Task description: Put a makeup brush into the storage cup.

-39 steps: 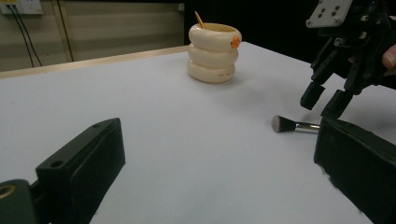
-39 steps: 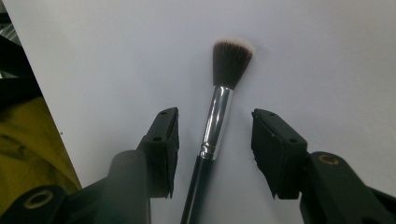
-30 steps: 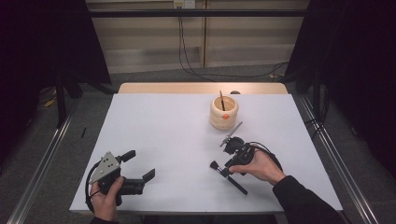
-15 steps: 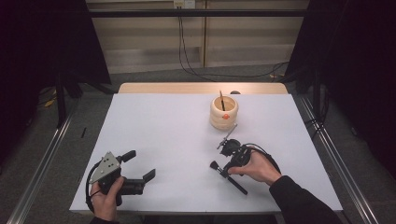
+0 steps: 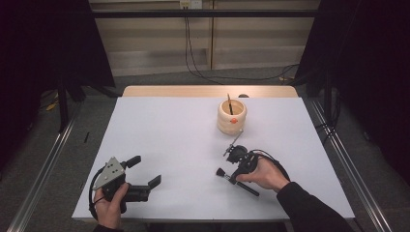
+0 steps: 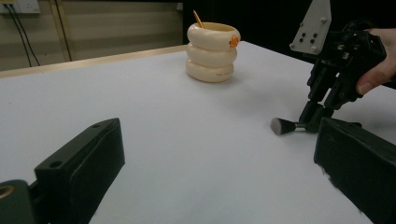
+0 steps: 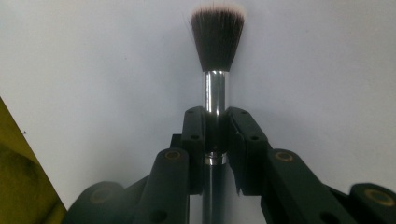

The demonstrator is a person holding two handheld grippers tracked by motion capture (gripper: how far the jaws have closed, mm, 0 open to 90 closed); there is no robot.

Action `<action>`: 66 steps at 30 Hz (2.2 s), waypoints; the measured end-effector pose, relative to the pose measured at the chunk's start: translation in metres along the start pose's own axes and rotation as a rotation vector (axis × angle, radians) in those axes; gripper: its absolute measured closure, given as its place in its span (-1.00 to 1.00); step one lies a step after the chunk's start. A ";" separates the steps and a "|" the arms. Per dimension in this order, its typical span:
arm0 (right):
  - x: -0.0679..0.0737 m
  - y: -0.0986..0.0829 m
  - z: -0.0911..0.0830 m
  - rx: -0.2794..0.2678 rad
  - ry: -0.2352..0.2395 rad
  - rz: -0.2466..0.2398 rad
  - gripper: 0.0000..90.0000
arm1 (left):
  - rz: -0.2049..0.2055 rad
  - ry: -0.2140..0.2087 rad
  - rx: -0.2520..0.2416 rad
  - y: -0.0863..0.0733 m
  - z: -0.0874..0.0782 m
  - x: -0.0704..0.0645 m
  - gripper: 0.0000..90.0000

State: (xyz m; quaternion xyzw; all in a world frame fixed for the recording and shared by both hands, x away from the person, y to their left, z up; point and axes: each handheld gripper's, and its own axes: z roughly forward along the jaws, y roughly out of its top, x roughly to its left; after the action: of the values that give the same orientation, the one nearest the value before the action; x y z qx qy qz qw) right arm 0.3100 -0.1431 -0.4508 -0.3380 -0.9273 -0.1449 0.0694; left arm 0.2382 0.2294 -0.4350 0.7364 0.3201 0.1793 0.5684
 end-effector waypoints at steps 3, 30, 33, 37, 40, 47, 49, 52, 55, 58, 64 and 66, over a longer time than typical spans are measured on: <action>0.000 0.000 0.000 0.007 0.001 0.001 0.72 | 0.001 0.001 0.002 0.000 0.000 0.000 -0.96; -0.002 -0.005 -0.002 -0.029 0.019 0.020 0.76 | -0.001 0.000 0.005 0.000 0.000 0.000 -0.96; -0.002 -0.006 -0.004 -0.028 0.018 0.023 0.76 | -0.002 0.000 0.004 0.000 0.000 0.000 -0.96; -0.002 -0.007 -0.006 -0.038 0.026 0.036 0.76 | 0.001 -0.001 0.004 0.000 0.000 0.000 -0.96; -0.003 -0.007 -0.008 -0.053 0.027 0.020 0.76 | -0.001 0.000 0.004 0.000 0.000 0.000 -0.96; -0.005 -0.010 -0.015 -0.085 0.035 0.039 0.76 | 0.000 0.000 0.004 0.000 0.000 0.000 -0.96; -0.006 -0.012 -0.017 -0.094 0.036 0.039 0.76 | 0.001 0.001 0.004 0.000 0.000 0.000 -0.96; -0.006 -0.013 -0.018 -0.113 0.038 0.031 0.76 | -0.001 -0.002 0.003 0.000 0.001 0.000 -0.96; -0.007 -0.013 -0.021 -0.141 0.042 0.026 0.76 | 0.000 -0.003 0.001 0.000 0.001 0.000 -0.96; -0.008 -0.015 -0.025 -0.170 0.039 0.024 0.76 | -0.001 0.001 0.003 0.000 0.000 0.000 -0.96; -0.010 -0.019 -0.033 -0.226 0.033 0.057 0.76 | 0.000 -0.003 0.002 0.000 0.001 0.000 -0.96; -0.010 -0.020 -0.035 -0.241 0.028 0.044 0.76 | -0.003 -0.005 0.004 0.000 0.001 0.000 -0.96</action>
State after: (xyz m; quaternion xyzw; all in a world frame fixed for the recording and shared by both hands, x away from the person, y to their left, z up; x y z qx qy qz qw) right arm 0.3055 -0.1752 -0.4242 -0.3620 -0.8946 -0.2583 0.0445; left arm 0.2387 0.2285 -0.4355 0.7374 0.3204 0.1760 0.5680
